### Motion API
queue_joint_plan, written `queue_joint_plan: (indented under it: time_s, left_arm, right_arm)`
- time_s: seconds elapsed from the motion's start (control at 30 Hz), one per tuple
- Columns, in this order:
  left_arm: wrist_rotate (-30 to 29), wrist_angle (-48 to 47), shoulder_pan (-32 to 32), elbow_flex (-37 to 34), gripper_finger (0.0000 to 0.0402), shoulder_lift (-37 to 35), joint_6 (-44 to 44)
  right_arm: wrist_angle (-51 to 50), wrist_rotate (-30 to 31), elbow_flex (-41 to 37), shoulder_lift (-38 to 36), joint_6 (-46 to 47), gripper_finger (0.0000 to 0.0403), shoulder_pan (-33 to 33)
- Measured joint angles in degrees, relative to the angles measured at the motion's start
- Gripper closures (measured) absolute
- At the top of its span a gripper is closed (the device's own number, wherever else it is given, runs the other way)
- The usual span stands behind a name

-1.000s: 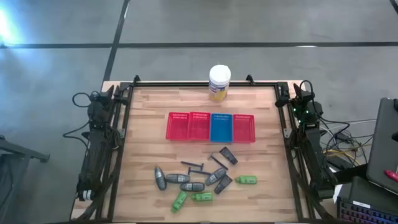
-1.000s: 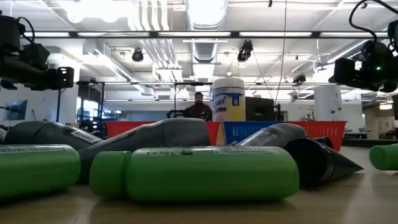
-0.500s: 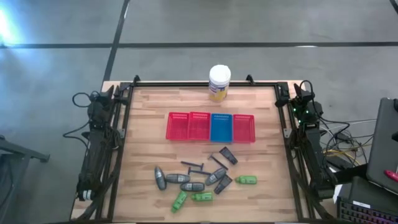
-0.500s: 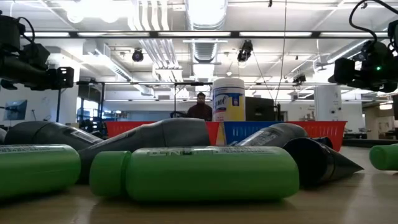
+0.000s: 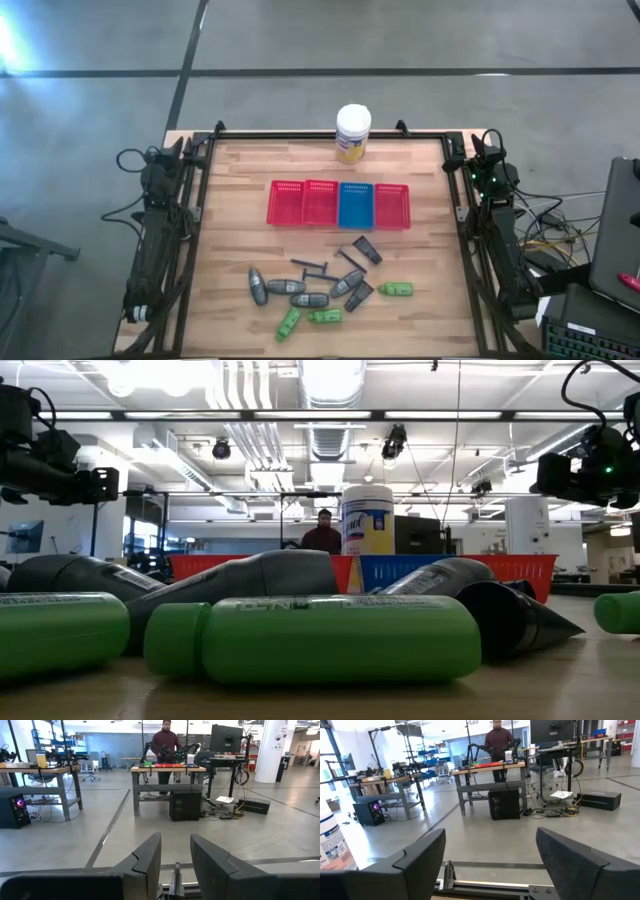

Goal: Pick & Place Travel size toiletries

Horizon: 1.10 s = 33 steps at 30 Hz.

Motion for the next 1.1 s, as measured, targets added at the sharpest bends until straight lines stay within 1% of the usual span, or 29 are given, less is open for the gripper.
queue_joint_plan:
  time_s: [0.8, 1.1]
  left_arm:
    - [-0.01, 0.00, 0.00, 0.00, 0.0291, -0.01, -0.01]
    - [0.00, 0.00, 0.01, 0.00, 0.0291, 0.01, -0.01]
  right_arm:
    - [0.00, 0.00, 0.01, -0.01, -0.01, 0.0168, 0.00]
    - [0.00, 0.00, 0.01, 0.00, 0.00, 0.0182, 0.00]
